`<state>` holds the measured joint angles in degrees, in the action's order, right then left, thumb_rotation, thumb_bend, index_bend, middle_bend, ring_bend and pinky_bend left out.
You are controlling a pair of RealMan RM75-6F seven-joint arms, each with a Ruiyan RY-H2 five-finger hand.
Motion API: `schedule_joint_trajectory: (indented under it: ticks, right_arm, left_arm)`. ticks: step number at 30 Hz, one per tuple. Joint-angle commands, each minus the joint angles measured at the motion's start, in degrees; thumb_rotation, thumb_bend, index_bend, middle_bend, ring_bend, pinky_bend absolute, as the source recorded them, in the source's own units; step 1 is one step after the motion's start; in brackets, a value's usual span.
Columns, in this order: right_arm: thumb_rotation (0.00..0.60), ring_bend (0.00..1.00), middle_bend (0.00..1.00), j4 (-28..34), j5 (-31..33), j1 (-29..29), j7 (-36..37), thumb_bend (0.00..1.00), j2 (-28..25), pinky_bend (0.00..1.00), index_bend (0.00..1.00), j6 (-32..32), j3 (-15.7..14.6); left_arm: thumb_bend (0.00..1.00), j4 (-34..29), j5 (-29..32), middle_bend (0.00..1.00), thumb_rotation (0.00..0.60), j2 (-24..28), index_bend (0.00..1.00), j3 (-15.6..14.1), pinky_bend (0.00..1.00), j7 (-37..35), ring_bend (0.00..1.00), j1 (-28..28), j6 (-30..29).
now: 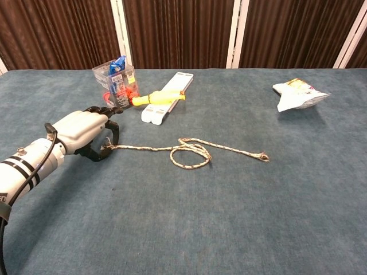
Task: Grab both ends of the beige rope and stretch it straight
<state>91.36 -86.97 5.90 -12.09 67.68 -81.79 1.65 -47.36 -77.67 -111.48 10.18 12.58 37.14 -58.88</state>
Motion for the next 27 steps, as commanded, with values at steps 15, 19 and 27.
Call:
schedule_joint_trajectory:
  ticks: [15,19,27]
  right_arm:
    - [0.600,0.00,0.00,0.1,0.2,-0.1,-0.5,0.34,0.1,0.00,0.00,-0.2,0.0]
    - [0.600,0.00,0.00,0.0,-0.1,-0.1,-0.5,0.34,0.2,0.00,0.00,-0.3,-0.1]
    - [0.600,0.00,0.00,-3.2,-3.6,1.2,2.2,0.34,4.3,0.00,0.00,-1.1,-0.1]
  left_arm:
    - [0.44,2.4,0.0,0.10,0.600,-0.7,0.64,-0.6,0.10,-0.1,0.00,0.7,-0.5]
    - [0.44,1.9,-1.0,0.10,0.600,0.0,0.66,-1.1,0.12,0.0,0.00,0.5,-2.2]
    - [0.44,-4.7,-3.8,0.10,0.600,4.6,0.67,-2.8,0.13,-0.7,0.00,-1.9,-7.9]
